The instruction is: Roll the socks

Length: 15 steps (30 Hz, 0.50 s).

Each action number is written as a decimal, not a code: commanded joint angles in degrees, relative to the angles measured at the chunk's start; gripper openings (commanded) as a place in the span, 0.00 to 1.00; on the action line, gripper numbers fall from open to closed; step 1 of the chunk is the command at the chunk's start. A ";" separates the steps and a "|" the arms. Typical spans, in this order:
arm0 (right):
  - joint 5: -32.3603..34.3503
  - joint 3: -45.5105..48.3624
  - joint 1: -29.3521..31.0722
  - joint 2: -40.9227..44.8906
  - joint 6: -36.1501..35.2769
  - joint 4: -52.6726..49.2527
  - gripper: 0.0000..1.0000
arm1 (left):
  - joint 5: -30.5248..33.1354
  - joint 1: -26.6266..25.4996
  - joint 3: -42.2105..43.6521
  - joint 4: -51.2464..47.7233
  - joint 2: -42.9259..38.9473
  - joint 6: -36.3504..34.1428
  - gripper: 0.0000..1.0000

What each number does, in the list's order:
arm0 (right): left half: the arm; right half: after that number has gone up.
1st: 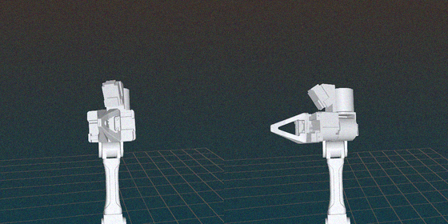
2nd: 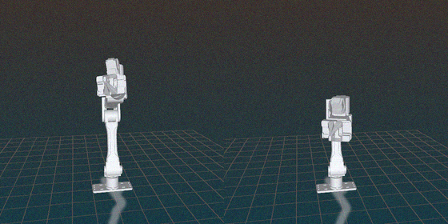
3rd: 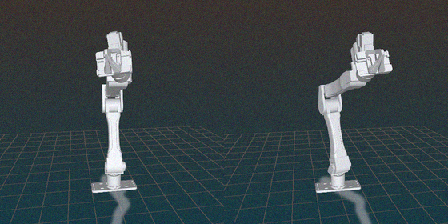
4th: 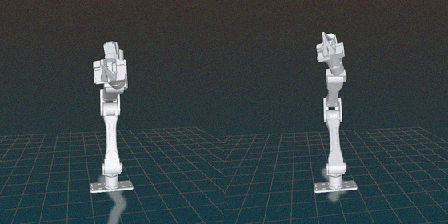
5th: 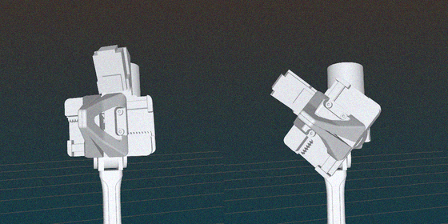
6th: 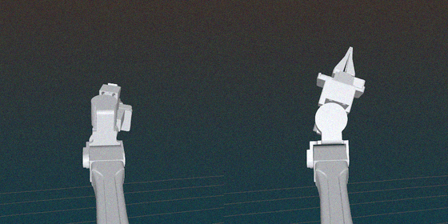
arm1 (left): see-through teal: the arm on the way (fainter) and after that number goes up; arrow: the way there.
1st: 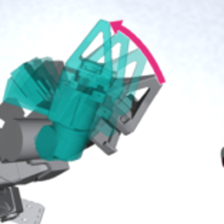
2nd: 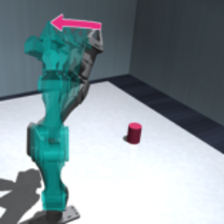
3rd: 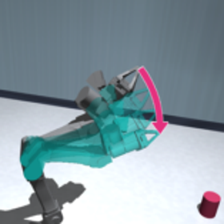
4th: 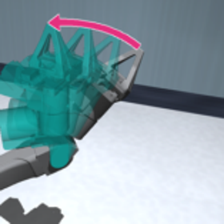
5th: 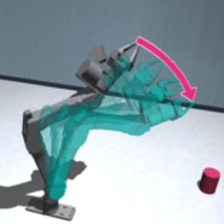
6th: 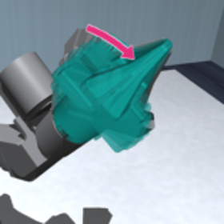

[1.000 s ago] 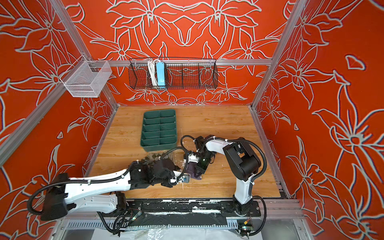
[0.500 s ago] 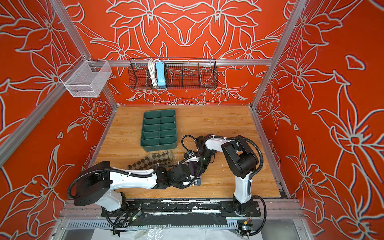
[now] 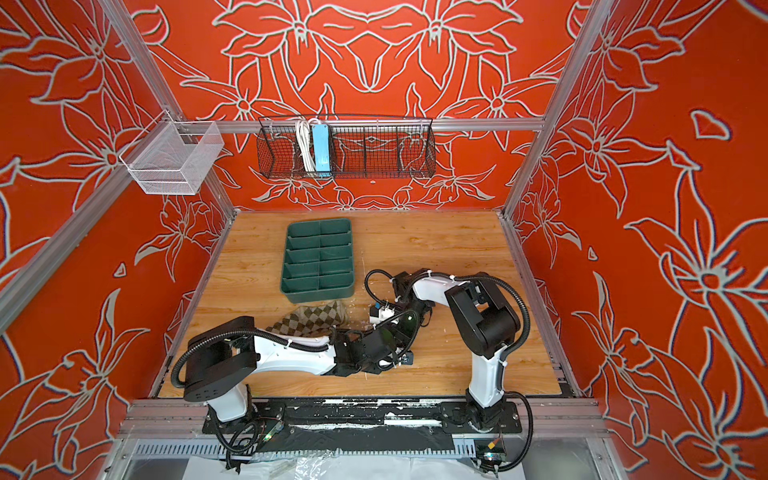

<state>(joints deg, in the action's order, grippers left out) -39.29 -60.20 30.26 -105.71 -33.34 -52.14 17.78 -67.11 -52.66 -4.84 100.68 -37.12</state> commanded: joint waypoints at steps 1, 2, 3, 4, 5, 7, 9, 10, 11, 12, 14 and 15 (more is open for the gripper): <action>9.79 4.33 0.17 3.05 1.05 8.48 0.98 | -1.33 0.83 -0.56 -6.70 2.67 3.04 0.00; 10.69 5.13 -0.27 5.09 1.82 10.53 0.98 | -1.71 1.05 -0.84 -8.13 2.63 3.56 0.00; 11.91 5.82 -0.82 7.59 2.74 12.23 0.98 | -2.27 1.21 -1.23 -9.65 2.63 4.01 0.00; 13.29 6.31 -1.50 9.48 3.40 13.36 0.98 | -2.63 1.39 -1.45 -10.55 2.55 4.37 0.00; 16.64 7.00 -2.42 11.71 4.88 15.55 0.98 | -3.46 1.69 -1.71 -11.71 2.58 4.72 0.00; 22.58 8.39 -4.79 16.90 7.16 18.95 0.98 | -5.21 2.28 -2.49 -13.48 2.49 5.49 0.00; 31.32 10.63 -7.66 22.77 11.19 24.97 0.98 | -7.37 2.83 -3.37 -14.83 2.25 5.99 0.00; 34.03 11.54 -9.01 25.22 12.86 27.22 0.98 | -8.15 3.01 -3.78 -15.15 2.12 6.07 0.00; 36.85 12.54 -10.52 27.76 14.87 29.57 0.98 | -9.17 3.16 -4.29 -15.63 2.15 6.05 0.00; 39.90 13.10 -11.87 29.69 17.19 31.69 0.98 | -10.66 3.34 -5.11 -16.73 2.17 5.80 0.00; 42.79 13.45 -15.60 34.22 22.83 34.16 0.98 | -15.01 4.14 -8.18 -20.80 3.18 5.55 0.00; 43.42 13.45 -17.23 36.20 25.93 35.03 0.98 | -17.65 4.77 -10.18 -23.53 3.94 5.44 0.00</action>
<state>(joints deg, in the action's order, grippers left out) -5.34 -47.40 15.86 -73.67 -17.50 -24.62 8.51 -63.48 -60.18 -17.96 102.13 -32.27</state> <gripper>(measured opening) 0.979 0.080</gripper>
